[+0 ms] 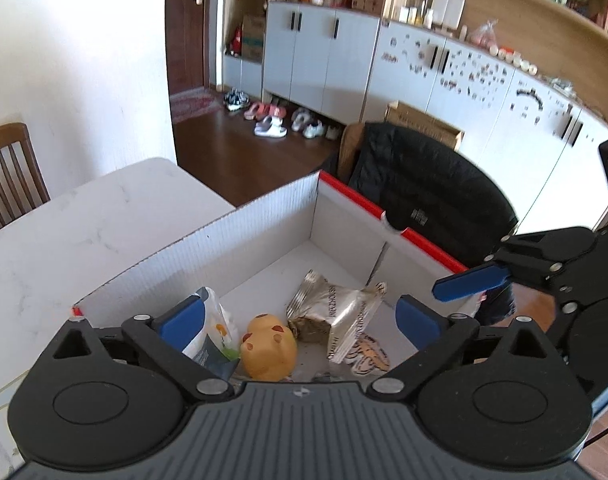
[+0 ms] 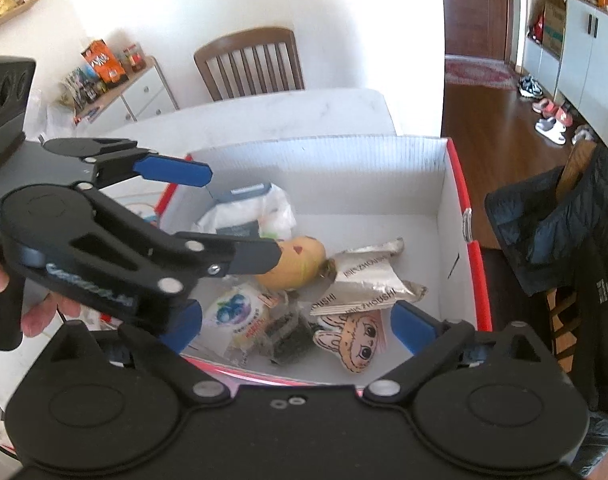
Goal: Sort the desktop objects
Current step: 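Move both grippers up out of the box toward the placemat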
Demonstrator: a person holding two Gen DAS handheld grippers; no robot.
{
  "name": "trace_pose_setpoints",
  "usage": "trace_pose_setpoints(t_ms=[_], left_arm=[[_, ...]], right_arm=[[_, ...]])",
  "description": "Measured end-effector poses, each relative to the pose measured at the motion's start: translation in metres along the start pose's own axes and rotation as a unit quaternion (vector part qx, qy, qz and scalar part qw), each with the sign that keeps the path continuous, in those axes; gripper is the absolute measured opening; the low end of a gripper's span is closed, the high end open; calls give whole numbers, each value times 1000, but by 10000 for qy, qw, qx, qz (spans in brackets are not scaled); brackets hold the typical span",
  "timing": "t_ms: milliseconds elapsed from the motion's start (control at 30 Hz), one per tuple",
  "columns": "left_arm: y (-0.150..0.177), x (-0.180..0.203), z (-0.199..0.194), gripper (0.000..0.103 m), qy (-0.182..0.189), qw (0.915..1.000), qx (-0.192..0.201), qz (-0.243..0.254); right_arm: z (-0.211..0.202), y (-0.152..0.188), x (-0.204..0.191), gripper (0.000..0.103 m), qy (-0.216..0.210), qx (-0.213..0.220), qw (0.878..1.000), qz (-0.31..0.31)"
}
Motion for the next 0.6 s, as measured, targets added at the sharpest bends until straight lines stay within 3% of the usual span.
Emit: trace_pose_setpoints(t_ms=[233, 600], left_arm=[[14, -15, -43, 102, -10, 9995, 283, -159], [58, -64, -101, 102, -220, 9987, 348, -301]], right_arm=[[-12, 4, -28, 102, -5, 186, 9998, -109], [-12, 9, -77, 102, -21, 277, 9995, 176]])
Point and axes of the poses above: each gripper's, at about its wrist camera, not at the fingertips, and z roughly the way its jaws point, x to its right, y to its underside, the point moved 3 cm from there along z, roughly the way its jaws point, and after that the axes turned 1 degree about y, right-handed, at the moved point
